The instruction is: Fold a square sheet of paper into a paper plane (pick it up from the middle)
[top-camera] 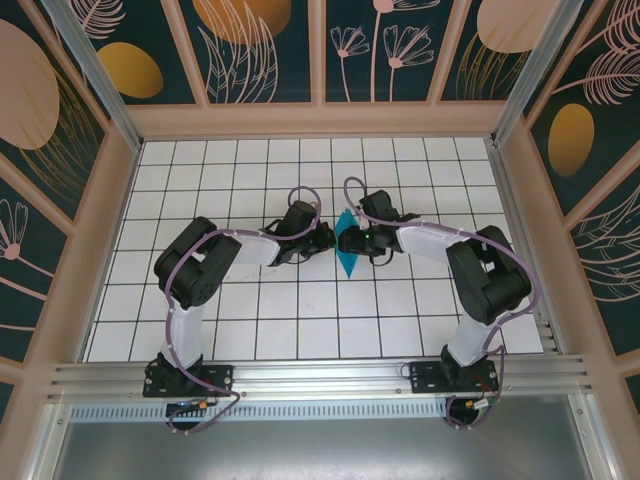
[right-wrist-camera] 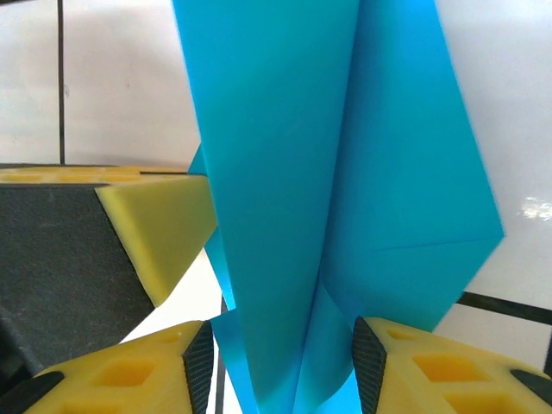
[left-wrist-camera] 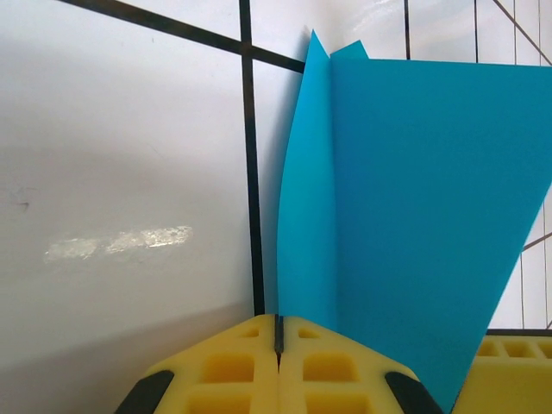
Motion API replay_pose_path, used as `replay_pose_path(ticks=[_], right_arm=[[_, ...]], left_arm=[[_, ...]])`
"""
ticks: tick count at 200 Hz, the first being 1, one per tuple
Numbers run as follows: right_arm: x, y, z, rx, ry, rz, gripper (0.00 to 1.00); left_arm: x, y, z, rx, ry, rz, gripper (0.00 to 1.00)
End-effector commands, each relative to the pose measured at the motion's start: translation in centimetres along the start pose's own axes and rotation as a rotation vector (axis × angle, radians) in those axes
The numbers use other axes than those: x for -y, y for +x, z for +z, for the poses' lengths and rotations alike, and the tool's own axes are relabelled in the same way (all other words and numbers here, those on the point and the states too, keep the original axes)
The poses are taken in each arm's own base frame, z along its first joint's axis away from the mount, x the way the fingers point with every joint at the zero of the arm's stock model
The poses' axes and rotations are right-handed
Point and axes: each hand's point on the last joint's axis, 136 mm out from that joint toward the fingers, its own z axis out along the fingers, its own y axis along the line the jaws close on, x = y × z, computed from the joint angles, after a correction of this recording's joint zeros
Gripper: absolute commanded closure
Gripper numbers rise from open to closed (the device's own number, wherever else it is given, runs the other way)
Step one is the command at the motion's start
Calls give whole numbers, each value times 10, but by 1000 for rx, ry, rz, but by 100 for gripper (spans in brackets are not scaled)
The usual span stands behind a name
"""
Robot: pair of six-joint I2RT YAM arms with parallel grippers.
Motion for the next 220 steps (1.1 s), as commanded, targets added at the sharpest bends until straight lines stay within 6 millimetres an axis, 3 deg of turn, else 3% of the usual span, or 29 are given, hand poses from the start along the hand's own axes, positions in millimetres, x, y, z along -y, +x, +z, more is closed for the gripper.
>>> replay_pose_path(ticks=[1,63,134,220], right_arm=[[-2,6,2,-27,4,-1,52],[-11,24,-3,-51,-53,51,59],[-22,36,-7,-61,-115,76,59],[-5,16,3,-6,3,71,55]], left_arm=[[-5,-3,4,-1,-16,-12,100],[-5,-3,3,2,-10,-17,100],[-5,-3,4,0,-11,-18,100],[7,-2,-2,-15,33,-5,100]])
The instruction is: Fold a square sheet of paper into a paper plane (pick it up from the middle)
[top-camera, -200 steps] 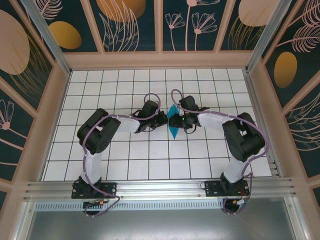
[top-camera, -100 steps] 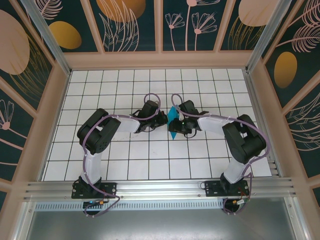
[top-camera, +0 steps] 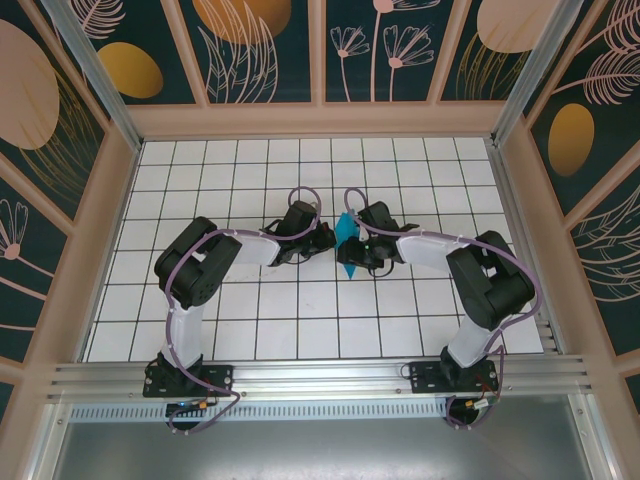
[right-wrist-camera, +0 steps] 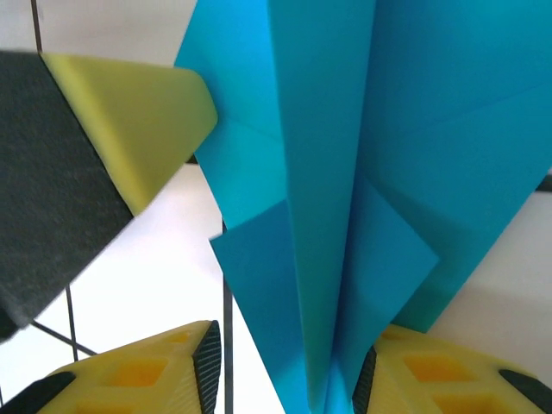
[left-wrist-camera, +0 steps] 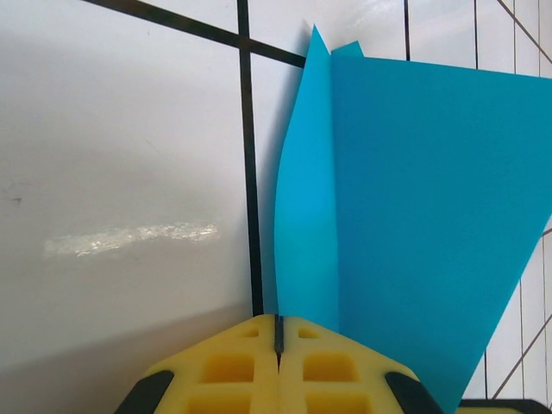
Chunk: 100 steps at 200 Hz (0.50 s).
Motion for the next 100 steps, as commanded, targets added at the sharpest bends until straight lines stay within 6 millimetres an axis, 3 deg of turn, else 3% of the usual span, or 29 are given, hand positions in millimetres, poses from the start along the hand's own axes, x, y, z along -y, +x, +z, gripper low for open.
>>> replay_pose_path(ticks=[1,100], right_arm=[[-2,-13,1,36,30,-2,54],[15,-19,9,35,138,12,55]], left_arm=[[6,-4,-2,-5,27,-4,100],[8,-3,-3,-13,34,-4,100]])
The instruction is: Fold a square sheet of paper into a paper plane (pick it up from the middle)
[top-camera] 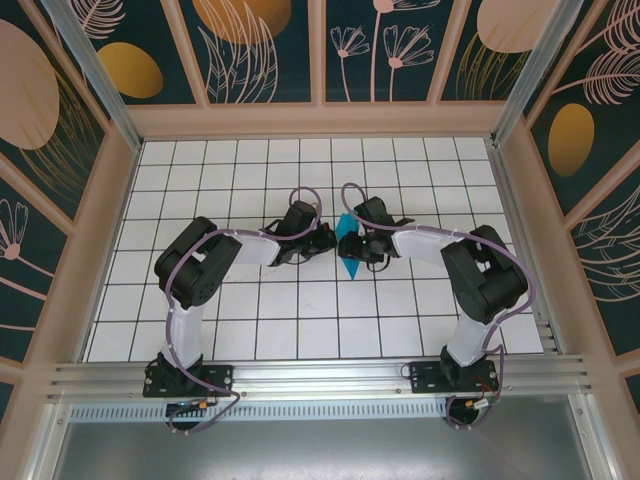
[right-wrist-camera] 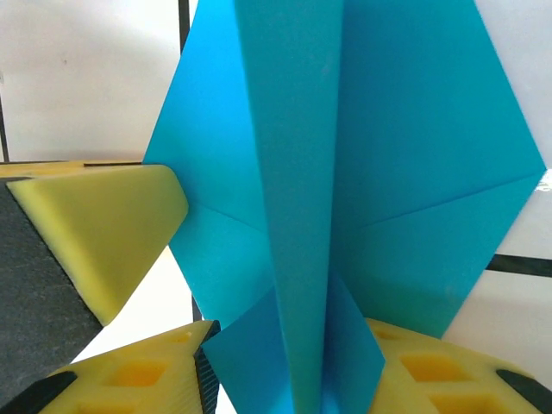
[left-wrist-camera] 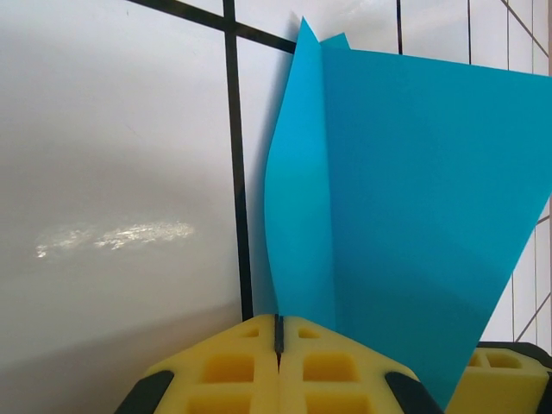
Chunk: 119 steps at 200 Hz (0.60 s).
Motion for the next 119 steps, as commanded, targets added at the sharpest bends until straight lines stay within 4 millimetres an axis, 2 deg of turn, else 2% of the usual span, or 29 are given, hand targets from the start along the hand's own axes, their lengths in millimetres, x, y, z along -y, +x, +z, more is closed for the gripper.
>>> replay_pose_path(ticks=[1,19,47,73,93,119], right_arm=[[6,-2,3,-2,55,7,55],[9,-2,2,5,77,13,57],[16,-7,-3,30,125,24,66],[17,-6,-1,23,130,26,81],[16,-6,2,14,123,24,82],[13,-6,5,6,117,21,82]], left_arm=[[6,-5,-2,4,21,-3,100],[5,-6,-3,7,13,-5,100],[4,-7,-4,10,6,0,100],[5,-7,-4,10,9,0,100],[5,-7,-4,9,10,0,100],[8,-9,-7,15,12,-1,94]])
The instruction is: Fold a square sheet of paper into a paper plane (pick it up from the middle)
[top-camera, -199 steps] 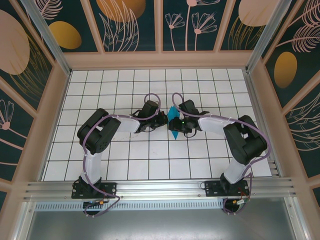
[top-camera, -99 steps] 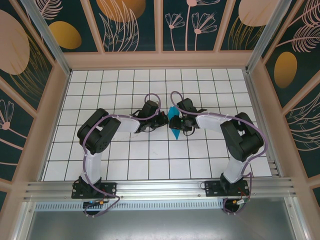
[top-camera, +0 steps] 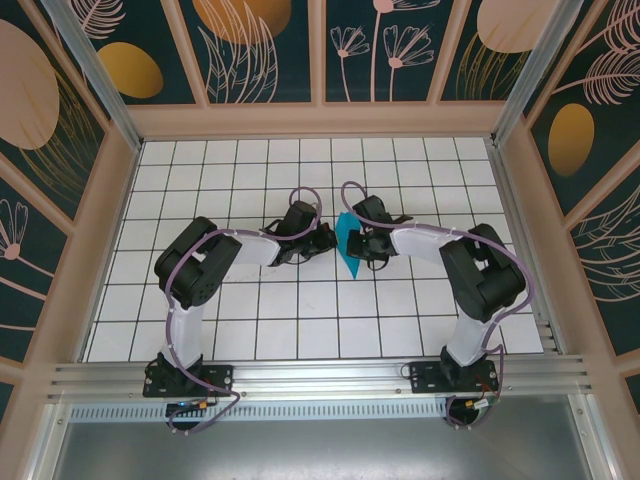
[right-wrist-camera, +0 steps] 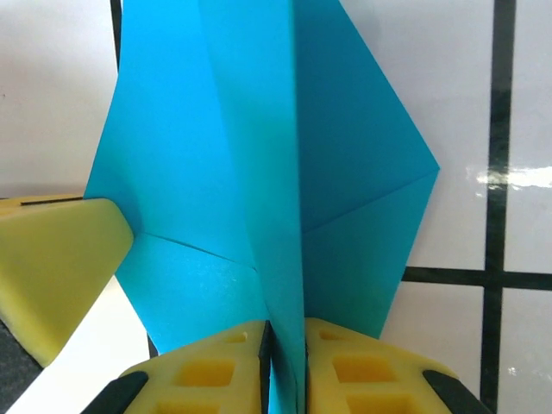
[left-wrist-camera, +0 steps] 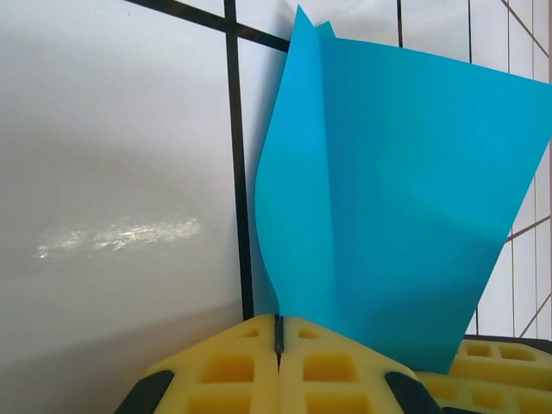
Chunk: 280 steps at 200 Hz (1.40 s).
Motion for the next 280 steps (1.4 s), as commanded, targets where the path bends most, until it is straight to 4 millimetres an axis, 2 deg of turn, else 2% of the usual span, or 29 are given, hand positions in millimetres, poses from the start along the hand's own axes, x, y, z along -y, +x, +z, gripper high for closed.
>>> replay_pose_path(ticks=[1,23,47,80,110,140,188,234,280], right_arm=[[-1,0,4,-17,24,-1,82],[3,-2,4,-10,52,-4,88],[9,-11,-7,32,102,-35,91],[17,-24,-18,73,183,-92,91],[24,-28,-13,72,245,-111,91],[23,-31,-6,64,253,-111,89],[17,-31,4,51,234,-86,83],[19,-29,10,59,245,-52,83],[35,-16,21,60,303,-18,86]], left_arm=[[8,-9,-8,15,13,-1,93],[10,-20,-18,53,-3,-6,80],[5,-34,-37,118,-50,-13,66],[-20,-51,-61,218,-219,-29,46],[-40,-57,-72,269,-324,-49,31],[-51,-60,-82,309,-379,-67,17],[-52,-64,-87,329,-394,-66,7],[-54,-63,-86,326,-397,-68,1],[-56,-65,-90,336,-411,-73,1]])
